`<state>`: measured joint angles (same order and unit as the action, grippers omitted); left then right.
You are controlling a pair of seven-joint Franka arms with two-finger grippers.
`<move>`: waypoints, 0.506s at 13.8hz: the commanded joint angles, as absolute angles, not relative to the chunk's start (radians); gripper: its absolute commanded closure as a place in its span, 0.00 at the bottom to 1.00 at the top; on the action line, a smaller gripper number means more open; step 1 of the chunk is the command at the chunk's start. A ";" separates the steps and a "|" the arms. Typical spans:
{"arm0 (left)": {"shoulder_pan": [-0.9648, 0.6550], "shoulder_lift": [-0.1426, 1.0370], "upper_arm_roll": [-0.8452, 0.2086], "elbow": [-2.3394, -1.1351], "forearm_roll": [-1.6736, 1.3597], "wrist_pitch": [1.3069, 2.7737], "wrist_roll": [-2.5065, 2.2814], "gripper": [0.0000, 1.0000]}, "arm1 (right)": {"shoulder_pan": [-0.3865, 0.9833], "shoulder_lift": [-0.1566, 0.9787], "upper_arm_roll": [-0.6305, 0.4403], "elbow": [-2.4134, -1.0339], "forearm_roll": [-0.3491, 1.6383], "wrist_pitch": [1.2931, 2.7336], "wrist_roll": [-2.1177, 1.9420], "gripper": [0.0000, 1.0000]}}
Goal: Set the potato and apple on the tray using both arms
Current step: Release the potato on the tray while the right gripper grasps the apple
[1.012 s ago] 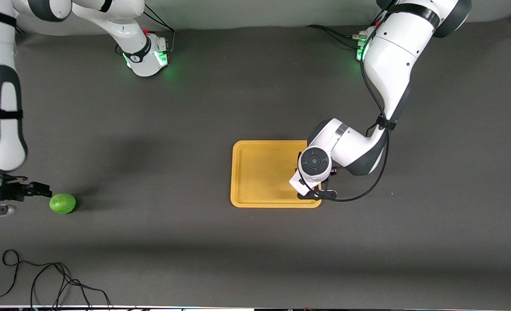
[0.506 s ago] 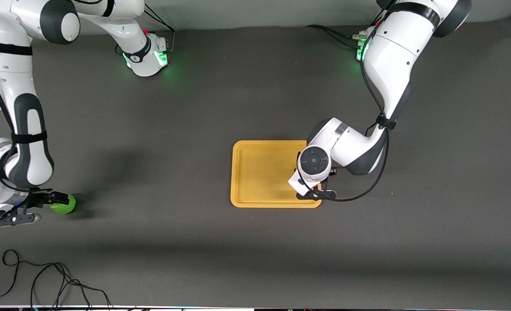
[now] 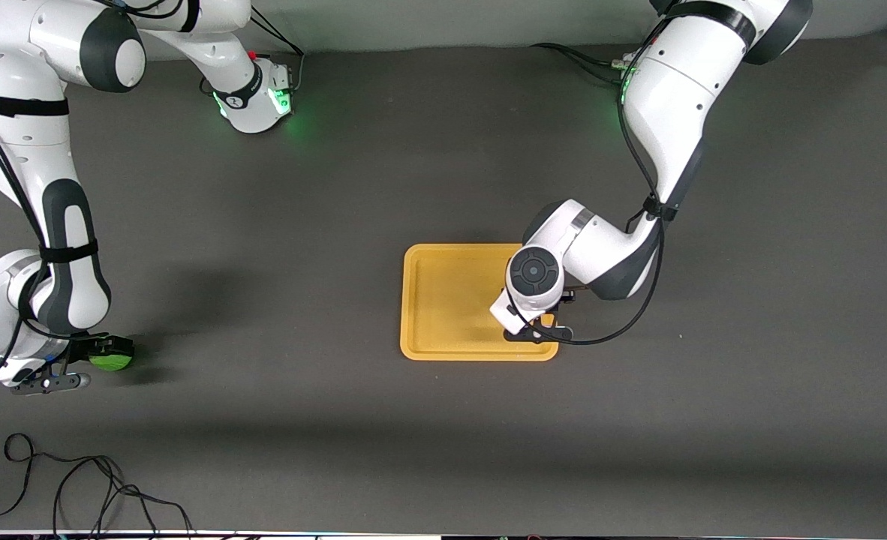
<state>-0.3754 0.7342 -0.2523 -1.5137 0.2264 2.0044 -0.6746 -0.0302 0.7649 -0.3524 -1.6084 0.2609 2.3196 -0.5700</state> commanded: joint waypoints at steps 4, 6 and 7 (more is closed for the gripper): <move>-0.391 0.730 -0.241 -1.520 0.232 2.008 -0.752 0.16 | -0.025 0.732 -0.363 -1.531 0.279 2.210 -0.612 0.62; -0.382 0.710 -0.242 -1.503 0.227 1.994 -0.753 0.05 | -0.025 0.700 -0.382 -1.401 0.232 2.004 -0.601 0.63; -0.373 0.700 -0.242 -1.477 0.218 1.982 -0.750 0.00 | -0.023 0.674 -0.396 -1.337 0.201 1.918 -0.601 0.63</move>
